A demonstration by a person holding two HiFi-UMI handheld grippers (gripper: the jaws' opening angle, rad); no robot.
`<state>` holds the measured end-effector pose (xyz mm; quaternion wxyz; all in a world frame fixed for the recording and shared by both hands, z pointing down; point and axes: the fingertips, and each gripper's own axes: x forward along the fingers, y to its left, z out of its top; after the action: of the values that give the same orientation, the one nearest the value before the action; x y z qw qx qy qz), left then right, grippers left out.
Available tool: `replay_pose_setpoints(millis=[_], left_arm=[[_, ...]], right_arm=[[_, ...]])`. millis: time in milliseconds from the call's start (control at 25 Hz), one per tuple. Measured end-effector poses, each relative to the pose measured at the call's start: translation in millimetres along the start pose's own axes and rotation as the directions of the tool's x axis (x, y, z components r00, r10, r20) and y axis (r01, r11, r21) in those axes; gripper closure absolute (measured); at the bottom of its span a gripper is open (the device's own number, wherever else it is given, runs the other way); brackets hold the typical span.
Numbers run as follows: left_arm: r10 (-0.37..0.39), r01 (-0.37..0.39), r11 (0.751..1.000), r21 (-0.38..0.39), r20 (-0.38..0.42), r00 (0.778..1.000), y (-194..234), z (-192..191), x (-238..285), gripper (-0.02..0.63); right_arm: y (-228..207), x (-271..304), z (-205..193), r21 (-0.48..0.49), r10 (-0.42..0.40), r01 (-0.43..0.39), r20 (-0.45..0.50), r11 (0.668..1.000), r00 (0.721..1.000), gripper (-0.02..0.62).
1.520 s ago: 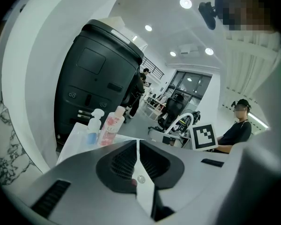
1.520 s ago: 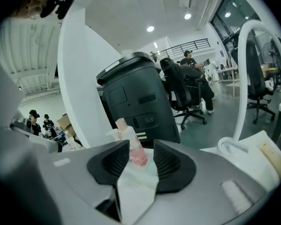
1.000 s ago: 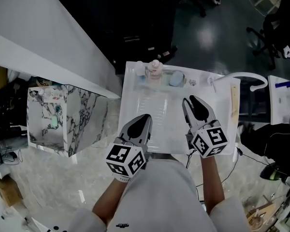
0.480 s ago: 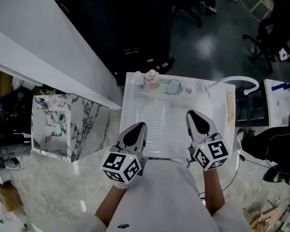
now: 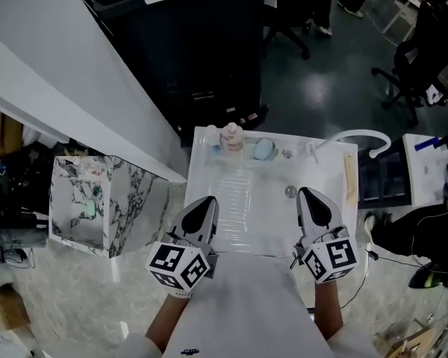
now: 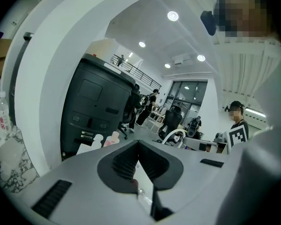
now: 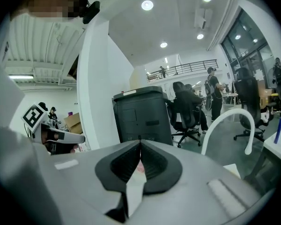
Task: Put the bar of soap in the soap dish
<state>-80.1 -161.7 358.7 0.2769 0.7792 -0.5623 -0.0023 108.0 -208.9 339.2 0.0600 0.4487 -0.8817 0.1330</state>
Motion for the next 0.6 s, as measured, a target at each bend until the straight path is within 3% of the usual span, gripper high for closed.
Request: replay_pose_setpoints(millis=[240,600], left_arm=[[0.022,-0.021,1.000,-0.014,0.018,1.000,2,1,-9,0.595],[0.022,-0.022,0.999,-0.028,0.006,1.000,5,-6,-16,0.597]], right_arm=[[-6,-15,9,-0.009,-0.059,0.059,0.047,0.998,0.997,0.581],[-3,-19,-13,0.003,-0.098,0.098,0.009,0.995,0.995,0.583]])
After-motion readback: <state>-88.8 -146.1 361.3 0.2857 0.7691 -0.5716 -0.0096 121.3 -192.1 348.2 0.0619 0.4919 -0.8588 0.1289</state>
